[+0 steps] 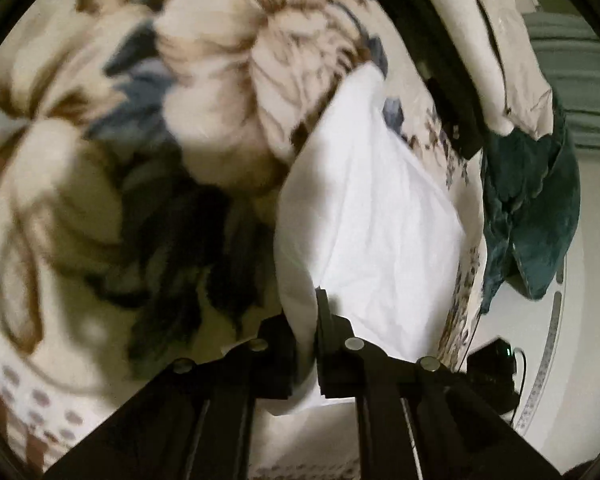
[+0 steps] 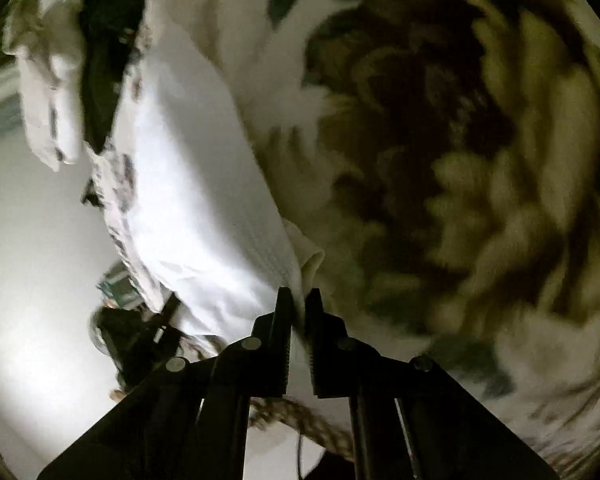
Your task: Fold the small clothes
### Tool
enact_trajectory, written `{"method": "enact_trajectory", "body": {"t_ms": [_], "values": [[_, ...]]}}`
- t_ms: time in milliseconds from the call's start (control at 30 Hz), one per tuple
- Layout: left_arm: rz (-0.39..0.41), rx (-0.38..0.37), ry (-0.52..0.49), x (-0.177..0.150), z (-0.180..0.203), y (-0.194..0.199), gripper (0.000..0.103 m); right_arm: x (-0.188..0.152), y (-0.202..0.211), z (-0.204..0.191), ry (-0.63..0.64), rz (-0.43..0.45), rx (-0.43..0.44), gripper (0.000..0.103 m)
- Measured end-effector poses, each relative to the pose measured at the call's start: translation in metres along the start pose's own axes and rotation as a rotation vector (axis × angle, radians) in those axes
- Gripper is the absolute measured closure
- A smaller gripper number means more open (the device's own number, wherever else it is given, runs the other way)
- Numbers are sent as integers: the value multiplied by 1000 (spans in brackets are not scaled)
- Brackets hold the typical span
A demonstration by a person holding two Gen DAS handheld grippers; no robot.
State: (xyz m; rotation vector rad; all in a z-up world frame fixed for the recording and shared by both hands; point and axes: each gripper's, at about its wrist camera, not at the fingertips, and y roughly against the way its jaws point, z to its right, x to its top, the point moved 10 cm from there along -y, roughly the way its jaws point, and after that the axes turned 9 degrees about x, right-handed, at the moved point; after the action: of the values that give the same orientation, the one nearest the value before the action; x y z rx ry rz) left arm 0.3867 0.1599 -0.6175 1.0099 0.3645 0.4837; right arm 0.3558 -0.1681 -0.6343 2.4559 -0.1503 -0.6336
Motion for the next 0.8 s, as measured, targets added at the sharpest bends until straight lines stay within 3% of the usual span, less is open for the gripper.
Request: {"method": "enact_trajectory", "body": {"t_ms": [133,267,333,400,433,467,567,667,700,733,767,800], "values": [[-31,11,3,-4,-11,2,97,-11,14,-6,3,33,0,96],[-88,13,-8,-5,-13,-9,93,-13,3,6,82,-54,-126,95],[-100,-28,8,-1,-13,-6,75,-5,5,2,134,-62,-149,85],[-74,-102,8,10,-8,-2,36,9,7,-11,190,-39,-103,53],[-63,-150,4,16,-3,-3,35,17,7,-17,217,-22,-72,47],[-63,-182,-11,23,2,-11,35,26,4,-18,238,-11,-51,43],[-86,-179,-58,31,17,-34,35,47,-21,-22,222,-39,33,42],[-42,-163,-149,36,39,-37,41,53,-41,-31,217,-58,116,41],[-33,-157,-170,36,43,-35,72,52,-46,-38,234,-51,135,42],[-38,-140,-202,34,50,-38,91,51,-48,-41,245,-43,140,47],[-35,-126,-217,34,52,-38,93,48,-54,-46,256,-47,143,80],[-20,-111,-237,34,53,-37,94,45,-59,-47,252,-58,133,90]]}}
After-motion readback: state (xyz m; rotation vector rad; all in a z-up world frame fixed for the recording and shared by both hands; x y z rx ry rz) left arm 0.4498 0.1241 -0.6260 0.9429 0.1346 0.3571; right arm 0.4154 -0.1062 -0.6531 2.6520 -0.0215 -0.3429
